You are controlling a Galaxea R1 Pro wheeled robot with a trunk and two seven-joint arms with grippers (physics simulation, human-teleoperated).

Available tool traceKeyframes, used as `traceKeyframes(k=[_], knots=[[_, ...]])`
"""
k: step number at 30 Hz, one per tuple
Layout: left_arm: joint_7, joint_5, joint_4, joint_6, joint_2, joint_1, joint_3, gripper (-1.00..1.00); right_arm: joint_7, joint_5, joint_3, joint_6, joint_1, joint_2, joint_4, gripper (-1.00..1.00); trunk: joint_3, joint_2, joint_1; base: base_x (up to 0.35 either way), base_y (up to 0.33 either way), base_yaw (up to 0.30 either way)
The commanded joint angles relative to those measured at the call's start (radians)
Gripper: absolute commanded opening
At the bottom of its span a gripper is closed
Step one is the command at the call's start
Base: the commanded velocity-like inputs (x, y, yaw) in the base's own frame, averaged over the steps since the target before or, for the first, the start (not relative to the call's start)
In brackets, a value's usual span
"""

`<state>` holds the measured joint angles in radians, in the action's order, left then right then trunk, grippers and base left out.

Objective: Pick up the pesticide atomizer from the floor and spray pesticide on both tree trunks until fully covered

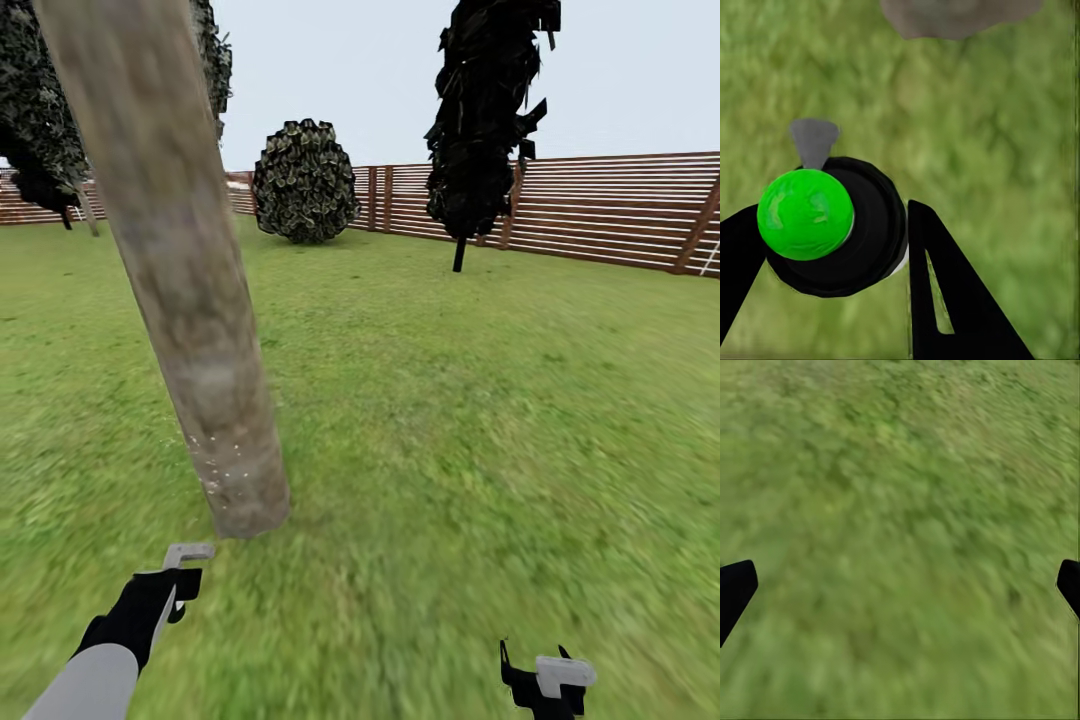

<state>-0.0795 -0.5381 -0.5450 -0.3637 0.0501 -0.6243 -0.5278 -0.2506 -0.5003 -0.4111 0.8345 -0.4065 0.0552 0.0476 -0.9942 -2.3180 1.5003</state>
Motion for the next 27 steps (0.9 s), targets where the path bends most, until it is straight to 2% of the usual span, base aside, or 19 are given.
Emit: traceKeyframes(k=[1,27], knots=[[0.000,0.000,0.001,0.000,0.000,0.000,0.000,-1.00,0.000,0.000,0.000,0.000,0.000,0.000,0.000,1.00,0.000,0.000,0.000,0.132,-0.252,0.017],[0.001,0.002,0.001,0.000,0.000,0.000,-0.003,-1.00,-0.001,-0.001,0.000,0.000,0.000,0.000,0.000,1.00,0.000,0.000,0.000,0.174,-0.236,0.001]])
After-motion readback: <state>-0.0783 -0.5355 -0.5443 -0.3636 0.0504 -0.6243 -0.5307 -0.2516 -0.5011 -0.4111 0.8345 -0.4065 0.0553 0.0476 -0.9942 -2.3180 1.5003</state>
